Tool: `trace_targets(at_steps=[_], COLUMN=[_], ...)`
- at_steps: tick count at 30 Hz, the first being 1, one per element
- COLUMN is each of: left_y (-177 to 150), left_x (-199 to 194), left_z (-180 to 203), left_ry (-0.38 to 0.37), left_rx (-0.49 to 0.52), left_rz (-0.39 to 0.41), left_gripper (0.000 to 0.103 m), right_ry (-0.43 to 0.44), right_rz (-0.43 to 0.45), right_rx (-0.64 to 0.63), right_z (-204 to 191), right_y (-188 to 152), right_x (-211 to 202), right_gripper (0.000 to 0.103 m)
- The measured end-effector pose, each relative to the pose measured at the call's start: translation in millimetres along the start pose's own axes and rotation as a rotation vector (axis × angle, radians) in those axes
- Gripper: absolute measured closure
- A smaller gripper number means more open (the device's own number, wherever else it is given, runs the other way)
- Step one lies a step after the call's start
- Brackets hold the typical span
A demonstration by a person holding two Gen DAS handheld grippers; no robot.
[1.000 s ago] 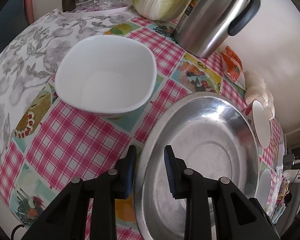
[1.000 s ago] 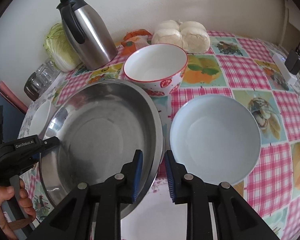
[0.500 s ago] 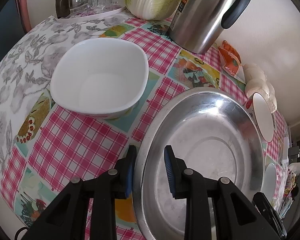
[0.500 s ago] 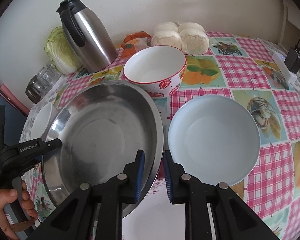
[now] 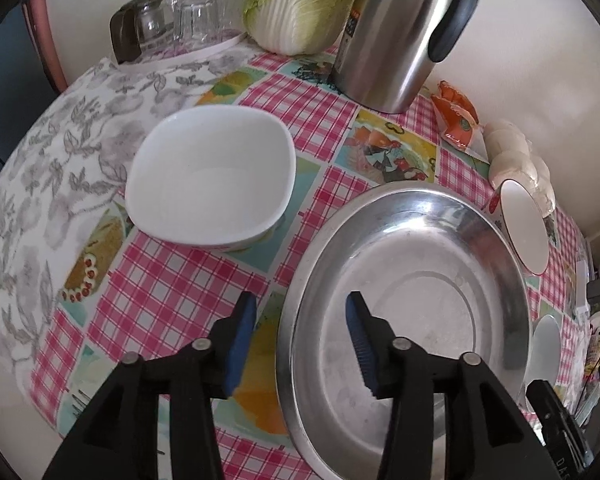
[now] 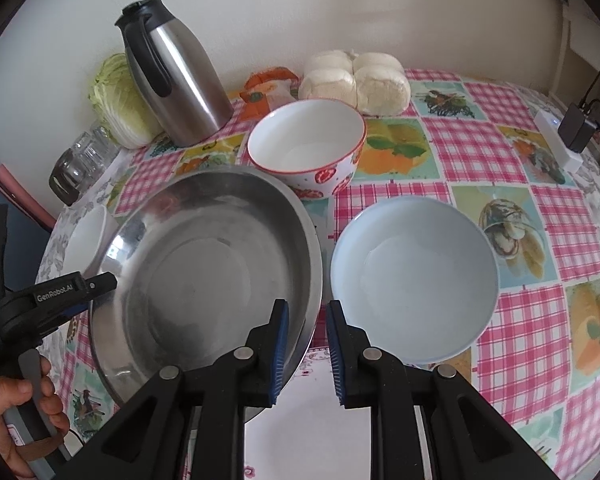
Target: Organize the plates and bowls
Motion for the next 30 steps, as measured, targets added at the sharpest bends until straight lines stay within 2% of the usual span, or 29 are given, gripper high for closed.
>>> trace_targets(at_steps=[1,3,6,10,12,16,19,21,30], left_y=[0.2,-0.1,-1.8,-5.6,-7.9,-10.1,-12.2,-13.8,-18.8], left_x=[-2.3,-5.1,-6.8,-6.0,-6.5,-8.5,-9.6,-10.2,-20.7], left_z=[1.5,4.8,11.7,21.3,25.6,32.8,36.8,39.1,45.4], left_ry=[0.0,-0.004,-0.01,-0.001,0.006,0.012,0.023,0.03,0.047], left_rx=[0.01,0.03,0.066,0.122,0.147,0.188,0.217,0.232,0.254], left_rz=[0.004,0.008,0.002,-0.011,-0.01,-0.003,0.003,0.005,0.042], left_gripper=[0.05,0.044,0.035,0.031,0.023,0.023,0.022,0.012,0.011], right_ry=[-0.005,-0.013,-0.024,-0.032,-0.041,-0.057,-0.062,-0.066,-0.084], right_rz=[0.004,0.007,0.004,0.007,0.008,0.007,0.006,0.008,0.012], right_rx=[0.0,0.001,-0.003,-0.007,-0.015,-0.027,-0.025,-0.027,-0.032], right_z=[-0.2,0.2,0.0,0.1,0.0,1.1,2.3,3.3,7.7], right_y=[0.3,0.6,-0.1,-0.5,-0.9,-2.0,-2.1,-1.6,-3.2], right_x=[-1.3,-2.2,-1.9,-2.1,-2.1,-1.4,-0.9,-1.5,-7.2], right_gripper=[0.069,0.052,0.043,0.03,0.024,0.018,0.01,0.004,0.0])
Point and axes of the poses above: each gripper's, at about its wrist camera, not at the fingertips, and x roughly the way its jaws point, z to its right, y to its top, the point moved 1 cm from there along x, roughly the way its jaws point, and after that the axes turned 9 degrees about z, right-handed, at the moved point
